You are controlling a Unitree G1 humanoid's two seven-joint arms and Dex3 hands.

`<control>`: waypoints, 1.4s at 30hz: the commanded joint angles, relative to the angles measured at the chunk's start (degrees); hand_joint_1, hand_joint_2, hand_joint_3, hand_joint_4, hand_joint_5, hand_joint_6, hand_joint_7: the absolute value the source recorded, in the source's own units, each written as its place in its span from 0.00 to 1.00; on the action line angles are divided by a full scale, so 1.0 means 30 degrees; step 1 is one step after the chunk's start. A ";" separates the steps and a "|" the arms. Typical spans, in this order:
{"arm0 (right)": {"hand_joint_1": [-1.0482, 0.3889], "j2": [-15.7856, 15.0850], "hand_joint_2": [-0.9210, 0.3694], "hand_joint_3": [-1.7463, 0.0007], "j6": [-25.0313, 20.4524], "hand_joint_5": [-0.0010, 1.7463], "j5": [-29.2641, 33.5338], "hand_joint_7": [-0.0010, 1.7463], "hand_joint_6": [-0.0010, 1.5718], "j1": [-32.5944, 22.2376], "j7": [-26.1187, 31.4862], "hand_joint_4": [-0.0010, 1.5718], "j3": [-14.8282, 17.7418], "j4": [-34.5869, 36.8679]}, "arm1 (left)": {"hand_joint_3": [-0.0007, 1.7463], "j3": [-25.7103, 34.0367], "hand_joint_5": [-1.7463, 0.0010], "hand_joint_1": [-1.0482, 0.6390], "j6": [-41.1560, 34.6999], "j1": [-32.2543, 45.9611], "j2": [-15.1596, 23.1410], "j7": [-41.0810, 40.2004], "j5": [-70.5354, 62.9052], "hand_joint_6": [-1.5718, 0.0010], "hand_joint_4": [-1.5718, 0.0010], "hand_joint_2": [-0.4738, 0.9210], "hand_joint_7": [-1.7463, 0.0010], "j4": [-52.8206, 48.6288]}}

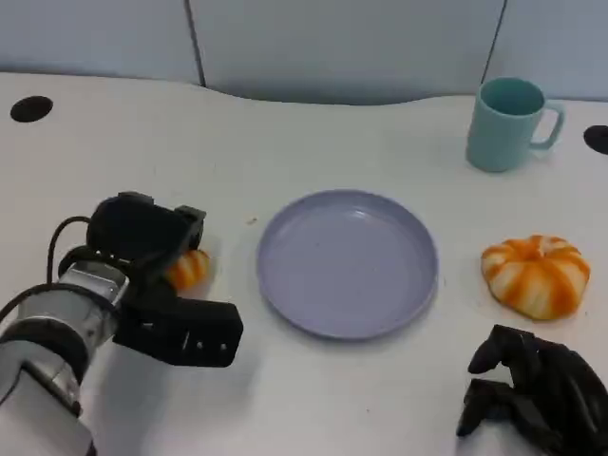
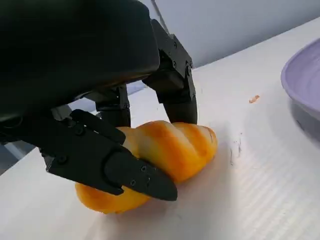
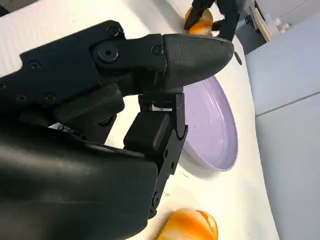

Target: Grasp the bread from the table and place it into the plate.

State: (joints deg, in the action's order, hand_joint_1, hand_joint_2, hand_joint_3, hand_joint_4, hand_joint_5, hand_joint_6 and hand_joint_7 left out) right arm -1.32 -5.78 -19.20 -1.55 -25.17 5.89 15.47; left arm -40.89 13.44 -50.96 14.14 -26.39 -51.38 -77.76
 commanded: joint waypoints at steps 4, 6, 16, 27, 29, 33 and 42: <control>0.43 -0.0203 0.00 0.76 -0.0168 0.64 -0.0033 0.60 0.71 -0.0304 -0.0015 0.77 0.0104 0.0250 | 0.12 -0.0088 0.00 0.47 0.0171 -0.0193 0.0511 -0.1301 -0.0130 0.57 0.52 1.00 0.27 0.0080; 0.44 -0.0256 0.00 0.75 -0.0056 0.64 -0.0154 0.60 0.70 -0.0362 -0.0311 0.76 0.0153 0.0348 | 0.15 -0.0164 0.00 0.47 0.0155 -0.0188 0.0543 -0.1718 -0.0223 0.58 0.51 1.00 0.23 0.0105; 0.43 -0.0139 0.00 0.75 0.0750 0.64 0.0128 0.60 0.70 -0.0040 -0.0147 0.77 0.0138 0.1107 | 0.10 0.0637 0.00 0.48 0.2194 -0.0403 0.0773 -0.4093 0.0316 0.62 0.49 1.00 0.06 0.0418; 0.45 -0.0263 0.00 0.73 0.0832 0.63 0.0112 0.59 0.70 0.0313 -0.0379 0.77 -0.0036 0.1628 | 0.11 0.0828 0.00 0.49 0.4861 -0.1487 0.0172 -0.6057 0.0320 0.58 0.46 0.99 0.01 0.1163; 0.45 -0.0253 0.00 0.73 0.0822 0.63 0.0148 0.59 0.71 0.0288 -0.0333 0.77 -0.0080 0.1577 | 0.35 0.0745 0.00 0.49 0.5477 -0.1764 -0.0176 -0.6568 0.0262 0.57 0.44 0.85 0.00 0.1414; 0.45 -0.0208 0.00 0.74 0.1025 0.62 0.0028 0.58 0.72 0.0207 -0.0447 0.78 -0.0070 0.1536 | 0.43 0.0602 0.00 0.47 0.6207 -0.2158 -0.0899 -0.6600 0.0222 0.55 0.43 0.76 0.00 0.1631; 0.43 -0.0349 0.00 0.75 0.0479 0.61 0.0168 0.57 0.72 -0.0152 -0.0185 0.78 -0.0274 0.0720 | 0.47 -0.0029 0.00 0.43 0.7361 -0.2743 -0.2234 -0.5562 -0.0007 0.54 0.41 0.82 0.00 0.1719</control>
State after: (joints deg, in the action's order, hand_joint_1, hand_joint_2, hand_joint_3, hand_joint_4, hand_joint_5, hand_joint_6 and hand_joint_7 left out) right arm -1.49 -2.50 -19.48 -0.53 -26.62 5.24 18.23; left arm -40.33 35.13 -56.70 7.92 -44.53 -50.86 -72.84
